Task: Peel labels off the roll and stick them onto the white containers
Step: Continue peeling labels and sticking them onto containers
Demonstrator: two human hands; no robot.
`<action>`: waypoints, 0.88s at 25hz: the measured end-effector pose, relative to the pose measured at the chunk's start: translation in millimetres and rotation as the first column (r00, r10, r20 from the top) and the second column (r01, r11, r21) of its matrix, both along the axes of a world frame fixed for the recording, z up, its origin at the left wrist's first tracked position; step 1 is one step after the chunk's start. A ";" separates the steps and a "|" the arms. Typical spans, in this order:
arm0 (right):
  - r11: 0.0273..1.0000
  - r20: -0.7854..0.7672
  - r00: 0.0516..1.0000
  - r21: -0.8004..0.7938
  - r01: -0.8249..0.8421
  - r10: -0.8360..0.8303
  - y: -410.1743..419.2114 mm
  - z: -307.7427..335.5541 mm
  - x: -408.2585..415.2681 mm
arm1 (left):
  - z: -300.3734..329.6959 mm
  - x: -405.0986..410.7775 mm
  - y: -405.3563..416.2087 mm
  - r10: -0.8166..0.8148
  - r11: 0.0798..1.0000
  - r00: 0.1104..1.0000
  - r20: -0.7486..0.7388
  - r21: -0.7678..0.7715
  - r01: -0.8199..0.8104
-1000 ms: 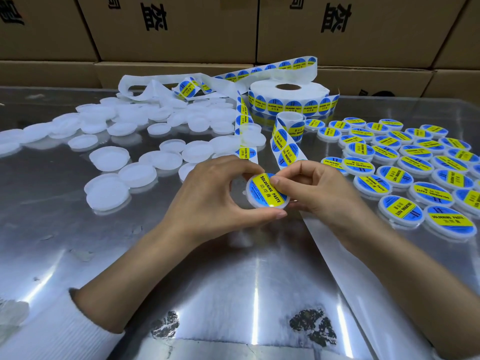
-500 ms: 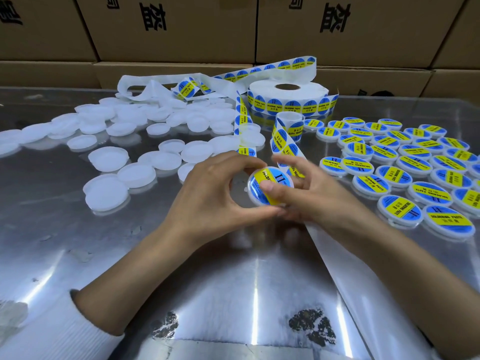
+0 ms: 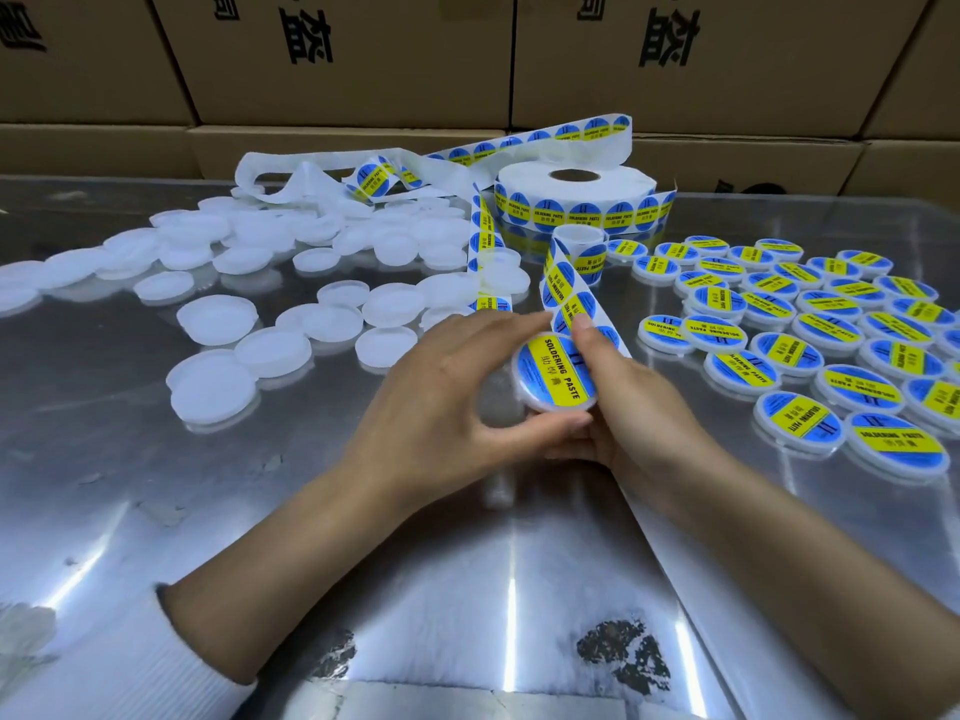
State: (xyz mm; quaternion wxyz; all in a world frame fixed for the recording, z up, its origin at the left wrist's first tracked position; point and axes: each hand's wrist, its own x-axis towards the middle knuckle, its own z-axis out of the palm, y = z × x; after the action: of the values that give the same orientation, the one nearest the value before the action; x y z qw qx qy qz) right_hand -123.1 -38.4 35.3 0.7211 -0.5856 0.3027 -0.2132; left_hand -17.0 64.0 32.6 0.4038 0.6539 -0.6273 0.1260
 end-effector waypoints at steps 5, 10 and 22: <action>0.998 0.043 0.999 0.055 -0.006 0.004 -2.9 -0.2 -1.0 | -3.7 -2.1 -4.8 -0.102 0.980 0.994 -0.044 0.169 0.108; 0.999 0.061 0.998 0.043 -0.013 0.011 -4.5 -0.8 1.6 | -4.6 0.3 -4.5 -0.181 0.981 0.983 -0.021 -0.068 0.180; 0.922 0.029 0.975 -0.319 0.219 -0.221 -24.5 13.5 -6.8 | 0.4 18.7 0.4 0.118 0.984 0.985 -0.124 -0.118 -0.133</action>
State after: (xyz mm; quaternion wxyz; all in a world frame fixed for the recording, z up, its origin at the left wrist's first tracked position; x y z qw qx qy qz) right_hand -129.9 -62.9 48.8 0.5869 -0.6578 0.3306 -0.3368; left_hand 1.8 64.4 33.0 0.4713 0.6717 -0.5509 0.1524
